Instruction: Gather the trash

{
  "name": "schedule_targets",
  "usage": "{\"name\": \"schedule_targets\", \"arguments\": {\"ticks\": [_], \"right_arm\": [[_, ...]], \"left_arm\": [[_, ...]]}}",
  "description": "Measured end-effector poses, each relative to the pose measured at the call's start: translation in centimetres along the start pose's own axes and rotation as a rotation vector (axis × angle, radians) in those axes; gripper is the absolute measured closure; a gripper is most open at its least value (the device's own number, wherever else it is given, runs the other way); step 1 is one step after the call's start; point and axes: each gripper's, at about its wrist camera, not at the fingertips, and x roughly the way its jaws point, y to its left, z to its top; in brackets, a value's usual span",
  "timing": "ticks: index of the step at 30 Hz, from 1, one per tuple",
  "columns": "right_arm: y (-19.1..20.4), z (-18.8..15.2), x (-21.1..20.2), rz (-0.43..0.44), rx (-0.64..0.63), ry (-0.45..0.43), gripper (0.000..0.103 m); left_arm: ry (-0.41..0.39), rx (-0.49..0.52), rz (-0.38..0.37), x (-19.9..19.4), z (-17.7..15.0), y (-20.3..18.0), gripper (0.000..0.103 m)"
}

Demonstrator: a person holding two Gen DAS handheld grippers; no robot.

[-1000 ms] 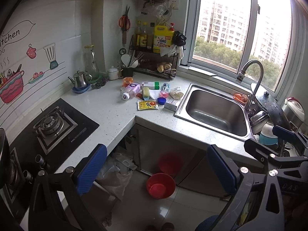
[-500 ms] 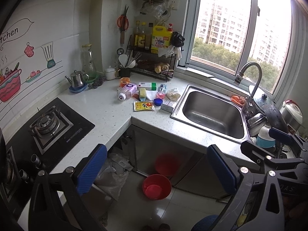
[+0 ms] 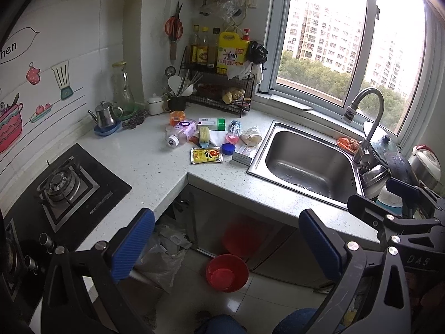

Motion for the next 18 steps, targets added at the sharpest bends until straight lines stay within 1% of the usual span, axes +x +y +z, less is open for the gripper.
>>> {"name": "schedule_targets", "arguments": {"ticks": [3,8,12,15,18], "right_arm": [[0.3,1.2,2.0,0.019,-0.005,0.018,0.001],[1.0,3.9,6.6,0.032,-0.019,0.053,0.001],[1.3,6.9,11.3,0.041,-0.011,0.079,0.001],[1.9,9.2,15.1,0.074,0.011,0.115,0.001],[3.5,11.4,18.8,0.095,0.029,0.163,0.001]], "left_arm": [[0.016,0.001,0.019,1.6,1.3,0.9,0.0],[0.05,-0.02,0.032,5.8,4.5,3.8,0.0],[0.078,-0.028,0.035,10.1,8.1,6.6,0.0],[0.107,-0.015,0.045,13.7,10.9,9.2,0.0],[0.153,-0.007,0.052,17.3,13.5,12.1,0.0]]}}
